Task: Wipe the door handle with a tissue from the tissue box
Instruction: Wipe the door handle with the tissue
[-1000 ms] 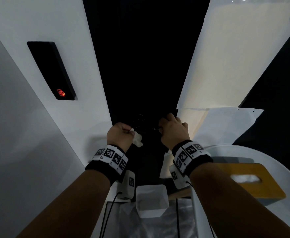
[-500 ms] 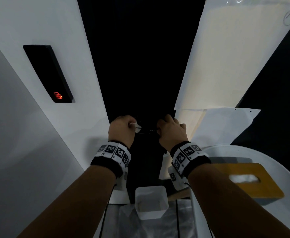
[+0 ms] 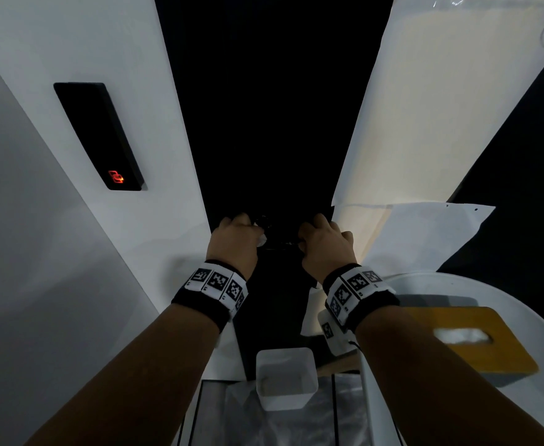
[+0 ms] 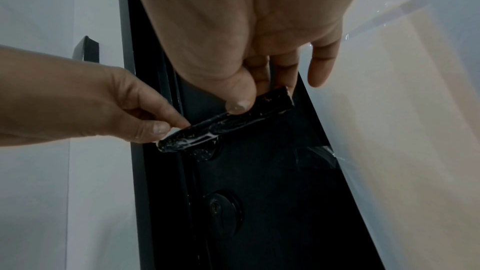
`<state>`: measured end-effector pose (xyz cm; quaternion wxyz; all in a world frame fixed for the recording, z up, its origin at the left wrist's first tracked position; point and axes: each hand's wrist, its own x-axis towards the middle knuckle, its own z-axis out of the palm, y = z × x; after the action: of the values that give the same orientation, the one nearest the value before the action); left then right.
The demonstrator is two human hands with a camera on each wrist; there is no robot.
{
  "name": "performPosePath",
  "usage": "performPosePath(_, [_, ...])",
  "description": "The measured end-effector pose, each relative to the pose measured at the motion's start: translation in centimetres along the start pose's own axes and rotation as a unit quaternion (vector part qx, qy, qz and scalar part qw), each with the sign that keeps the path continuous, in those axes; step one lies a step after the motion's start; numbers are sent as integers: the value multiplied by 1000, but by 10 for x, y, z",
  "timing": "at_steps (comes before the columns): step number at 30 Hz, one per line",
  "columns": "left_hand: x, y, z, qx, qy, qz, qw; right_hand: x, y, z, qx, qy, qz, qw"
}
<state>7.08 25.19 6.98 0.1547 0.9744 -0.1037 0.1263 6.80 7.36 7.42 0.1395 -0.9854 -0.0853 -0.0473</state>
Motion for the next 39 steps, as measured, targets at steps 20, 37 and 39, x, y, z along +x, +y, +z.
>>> performPosePath(20, [0,6,-1,-42,-25,-25,998,-1,-2,0,-9,-1,5,1000])
performPosePath(37, [3,0,-1,-134,51,-97,985,-3,-2,-1,-3,0,5,1000])
performPosePath(39, [5,-1,2,-143,45,-103,983,-3,-2,-1,-4,-2,5,1000])
